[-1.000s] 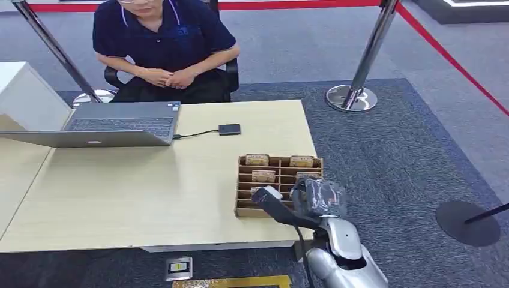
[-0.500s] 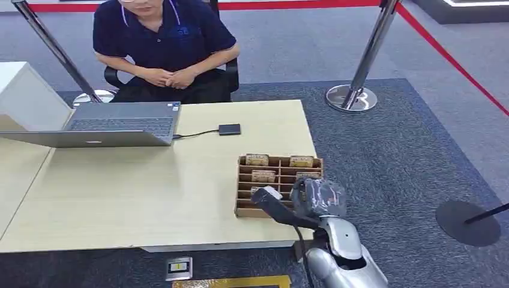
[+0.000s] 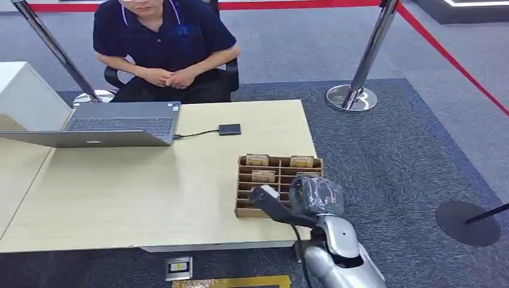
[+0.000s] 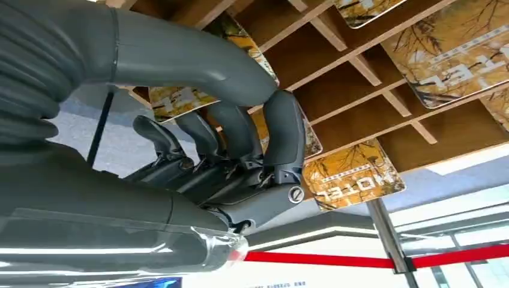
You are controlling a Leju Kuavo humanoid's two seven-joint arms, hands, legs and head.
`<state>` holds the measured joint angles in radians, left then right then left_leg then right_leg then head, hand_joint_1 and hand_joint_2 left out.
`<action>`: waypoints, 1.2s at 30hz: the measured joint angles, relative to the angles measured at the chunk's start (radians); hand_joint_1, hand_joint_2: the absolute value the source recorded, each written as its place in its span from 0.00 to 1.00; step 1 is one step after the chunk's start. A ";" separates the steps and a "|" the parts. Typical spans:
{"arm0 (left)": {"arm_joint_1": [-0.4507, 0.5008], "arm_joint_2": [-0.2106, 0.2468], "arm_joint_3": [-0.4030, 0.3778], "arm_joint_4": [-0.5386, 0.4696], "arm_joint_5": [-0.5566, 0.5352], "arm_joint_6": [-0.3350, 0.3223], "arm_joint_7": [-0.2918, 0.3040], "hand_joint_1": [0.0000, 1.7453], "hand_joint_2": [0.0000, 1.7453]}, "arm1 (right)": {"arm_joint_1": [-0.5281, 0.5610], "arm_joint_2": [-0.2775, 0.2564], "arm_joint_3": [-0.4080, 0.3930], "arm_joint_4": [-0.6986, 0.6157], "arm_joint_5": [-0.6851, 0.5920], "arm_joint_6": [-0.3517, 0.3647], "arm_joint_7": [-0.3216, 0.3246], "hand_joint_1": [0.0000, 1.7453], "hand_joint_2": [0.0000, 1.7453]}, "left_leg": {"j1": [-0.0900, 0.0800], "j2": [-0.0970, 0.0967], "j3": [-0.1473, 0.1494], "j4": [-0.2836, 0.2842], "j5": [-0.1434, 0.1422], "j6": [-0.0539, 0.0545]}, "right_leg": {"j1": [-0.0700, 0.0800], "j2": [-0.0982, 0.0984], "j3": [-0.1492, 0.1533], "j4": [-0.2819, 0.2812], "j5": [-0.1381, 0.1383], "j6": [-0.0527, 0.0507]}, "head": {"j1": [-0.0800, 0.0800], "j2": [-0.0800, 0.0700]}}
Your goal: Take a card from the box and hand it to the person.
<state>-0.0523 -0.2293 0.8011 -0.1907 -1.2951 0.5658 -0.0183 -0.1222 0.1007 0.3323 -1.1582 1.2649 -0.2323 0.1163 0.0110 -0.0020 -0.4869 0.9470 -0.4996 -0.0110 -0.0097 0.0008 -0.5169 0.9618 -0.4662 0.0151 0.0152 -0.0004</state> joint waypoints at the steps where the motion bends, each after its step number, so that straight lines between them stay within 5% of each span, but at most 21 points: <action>1: 0.000 0.000 0.000 0.000 0.000 0.000 0.000 0.00 0.00 | 0.000 0.001 0.000 0.000 0.001 -0.001 0.000 0.86 1.00 | 0.000 0.000 0.000 0.000 0.000 0.000 | 0.000 0.000 0.000 0.000 0.000 0.000 | 0.000 0.000; 36: 0.000 0.000 0.001 0.002 0.012 0.008 -0.011 0.00 0.00 | -0.002 0.002 0.000 -0.026 0.013 -0.040 -0.024 0.85 1.00 | 0.000 0.000 0.000 0.000 0.000 0.000 | 0.000 0.000 0.000 0.000 0.000 0.000 | 0.000 0.000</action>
<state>-0.0521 -0.2296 0.8022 -0.1884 -1.2829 0.5734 -0.0290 -0.1243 0.1022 0.3319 -1.1837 1.2779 -0.2728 0.0923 0.0110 -0.0020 -0.4869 0.9470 -0.4996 -0.0111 -0.0097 0.0008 -0.5171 0.9618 -0.4662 0.0150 0.0153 -0.0004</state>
